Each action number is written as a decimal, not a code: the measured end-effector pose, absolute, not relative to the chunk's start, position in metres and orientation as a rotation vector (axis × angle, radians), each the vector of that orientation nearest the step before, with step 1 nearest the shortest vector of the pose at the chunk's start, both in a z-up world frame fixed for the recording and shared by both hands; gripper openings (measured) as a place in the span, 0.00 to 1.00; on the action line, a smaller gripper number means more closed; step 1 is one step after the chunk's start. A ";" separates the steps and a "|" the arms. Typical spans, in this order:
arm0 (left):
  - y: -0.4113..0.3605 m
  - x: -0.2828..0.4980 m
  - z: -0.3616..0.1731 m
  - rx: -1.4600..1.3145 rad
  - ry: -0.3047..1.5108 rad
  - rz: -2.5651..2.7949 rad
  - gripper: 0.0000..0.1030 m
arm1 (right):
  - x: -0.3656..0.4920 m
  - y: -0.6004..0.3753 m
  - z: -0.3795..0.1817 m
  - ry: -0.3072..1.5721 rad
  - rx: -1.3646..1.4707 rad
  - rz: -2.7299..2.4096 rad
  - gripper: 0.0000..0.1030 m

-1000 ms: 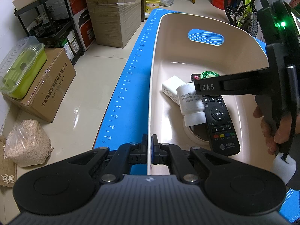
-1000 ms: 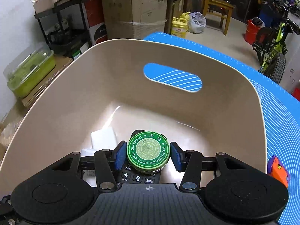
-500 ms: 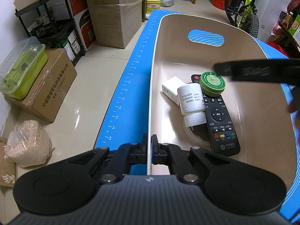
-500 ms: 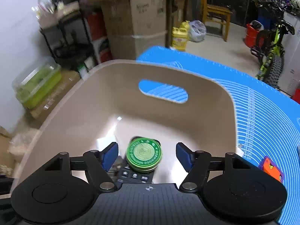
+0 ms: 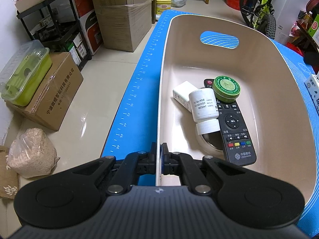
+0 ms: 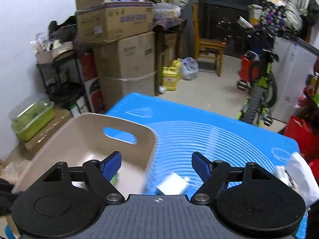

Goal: Organize rigid objects
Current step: 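Move the right gripper to the orange-purple toy and grasp it, then lower the orange-purple toy into the bin and open the right gripper, then move the right gripper to the white charger on the mat and grasp it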

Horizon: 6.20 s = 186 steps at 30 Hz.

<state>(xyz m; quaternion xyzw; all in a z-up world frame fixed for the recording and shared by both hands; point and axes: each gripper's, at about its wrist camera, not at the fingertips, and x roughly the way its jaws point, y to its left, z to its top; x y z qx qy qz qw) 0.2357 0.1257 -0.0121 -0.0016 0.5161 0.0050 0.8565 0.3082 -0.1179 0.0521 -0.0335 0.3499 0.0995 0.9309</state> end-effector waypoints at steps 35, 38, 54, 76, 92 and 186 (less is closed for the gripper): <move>0.125 0.233 -0.013 0.021 1.086 0.006 0.05 | 0.346 -0.226 -0.098 0.812 -0.119 0.223 0.63; 0.125 0.233 -0.013 0.026 1.086 0.005 0.05 | 0.344 -0.225 -0.097 0.811 -0.127 0.219 0.62; 0.121 0.232 -0.012 0.049 1.081 0.013 0.06 | 0.329 -0.215 -0.094 0.848 -0.136 0.218 0.68; 0.121 0.233 -0.010 0.046 1.079 0.013 0.06 | 0.289 -0.208 -0.031 0.605 -0.039 0.132 0.61; 0.123 0.234 -0.010 0.049 1.078 0.009 0.06 | 0.274 -0.063 0.045 0.549 -0.174 0.451 0.61; 0.125 0.233 -0.010 0.046 1.073 -0.001 0.06 | 0.360 -0.147 -0.085 0.785 -0.217 0.400 0.77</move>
